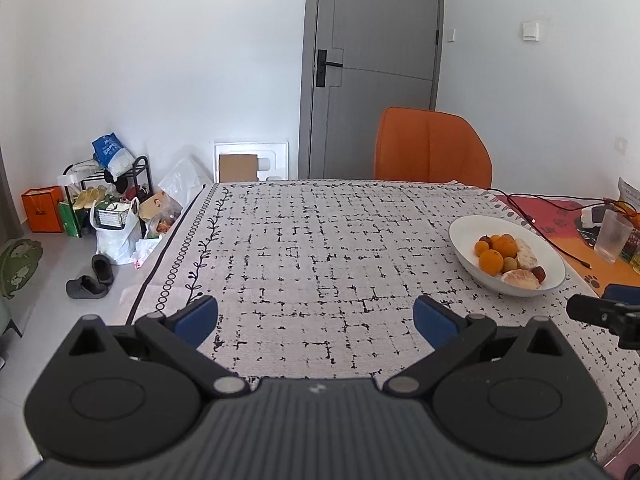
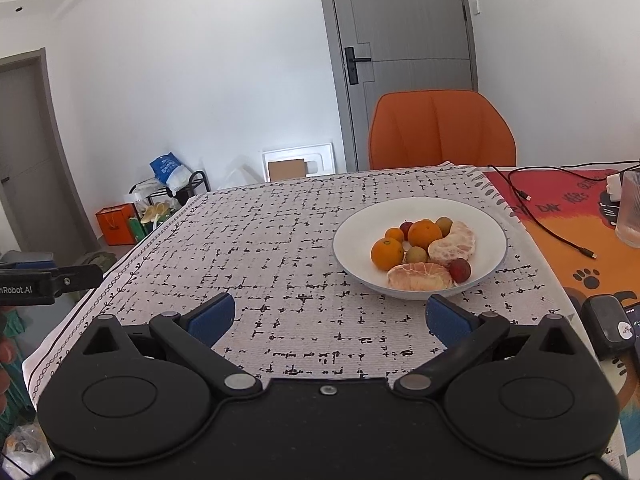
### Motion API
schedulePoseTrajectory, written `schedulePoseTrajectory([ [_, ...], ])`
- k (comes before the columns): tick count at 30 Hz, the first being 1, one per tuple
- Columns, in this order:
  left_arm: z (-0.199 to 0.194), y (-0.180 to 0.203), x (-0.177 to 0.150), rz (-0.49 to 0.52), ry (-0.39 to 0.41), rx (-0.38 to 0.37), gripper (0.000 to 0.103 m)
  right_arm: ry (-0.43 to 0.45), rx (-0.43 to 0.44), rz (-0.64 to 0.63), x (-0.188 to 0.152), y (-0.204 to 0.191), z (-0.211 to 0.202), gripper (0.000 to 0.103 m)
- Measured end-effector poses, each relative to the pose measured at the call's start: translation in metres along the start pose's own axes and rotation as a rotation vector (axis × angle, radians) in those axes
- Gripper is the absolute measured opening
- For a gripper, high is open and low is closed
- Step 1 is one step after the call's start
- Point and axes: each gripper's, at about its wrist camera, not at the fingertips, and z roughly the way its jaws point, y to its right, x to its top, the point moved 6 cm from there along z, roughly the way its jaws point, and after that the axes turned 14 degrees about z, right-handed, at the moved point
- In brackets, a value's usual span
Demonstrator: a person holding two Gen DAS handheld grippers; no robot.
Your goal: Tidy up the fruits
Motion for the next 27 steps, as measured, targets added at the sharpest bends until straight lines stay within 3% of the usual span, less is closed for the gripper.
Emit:
schedulePoseTrajectory([
  [27, 0.0003, 0.0013, -0.0011, 0.0, -0.006, 0.007, 0.103, 0.003, 0.0, -0.004, -0.0001, 0.0002, 0.0004, 0.103],
])
